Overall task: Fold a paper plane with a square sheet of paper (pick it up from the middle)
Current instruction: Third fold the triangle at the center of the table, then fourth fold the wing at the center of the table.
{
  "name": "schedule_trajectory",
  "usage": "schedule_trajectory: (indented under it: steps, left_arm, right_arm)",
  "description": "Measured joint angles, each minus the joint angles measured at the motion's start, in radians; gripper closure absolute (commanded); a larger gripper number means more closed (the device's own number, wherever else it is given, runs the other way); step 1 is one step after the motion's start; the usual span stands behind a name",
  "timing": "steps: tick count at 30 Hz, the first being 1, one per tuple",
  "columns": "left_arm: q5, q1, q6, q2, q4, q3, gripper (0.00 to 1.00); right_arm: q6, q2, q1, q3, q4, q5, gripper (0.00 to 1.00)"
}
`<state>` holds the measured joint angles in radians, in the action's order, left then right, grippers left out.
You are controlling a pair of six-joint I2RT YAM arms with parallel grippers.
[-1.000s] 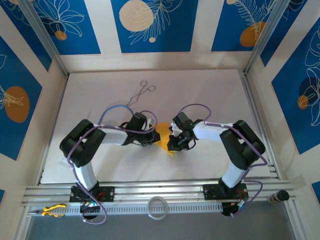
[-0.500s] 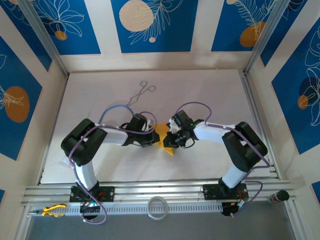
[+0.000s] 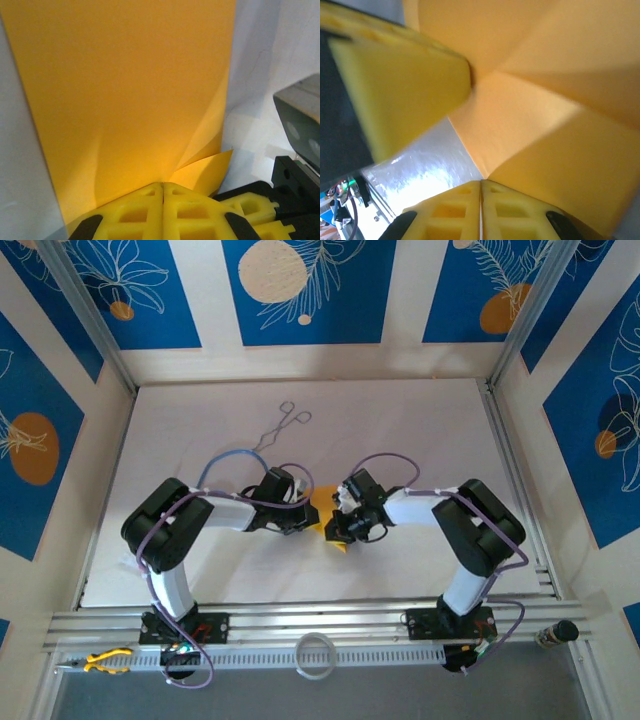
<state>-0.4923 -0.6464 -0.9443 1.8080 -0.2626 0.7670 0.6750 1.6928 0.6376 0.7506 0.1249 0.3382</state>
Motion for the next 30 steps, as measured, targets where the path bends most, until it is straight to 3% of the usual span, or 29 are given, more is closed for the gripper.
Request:
schedule_trajectory:
  steps: [8,15,21,30]
  left_arm:
    - [0.002,0.0,-0.001,0.0,0.0,0.0,1.0]
    - [0.008,0.0,-0.051,-0.011,-0.043,-0.029,1.0]
    - [0.087,-0.017,-0.128,-0.072,-0.063,-0.093,0.99]
    - [0.198,-0.042,-0.129,-0.214,0.025,-0.111,0.75]
  right_arm:
    - [0.0,-0.122,-0.048,-0.15,-0.002,0.037,0.9]
    - [0.008,-0.253,-0.074,-0.207,0.056,-0.011,0.89]
    - [0.016,-0.314,-0.104,-0.183,0.064,-0.067,0.79]
    - [-0.005,-0.163,-0.087,0.007,0.074,-0.096,0.71]
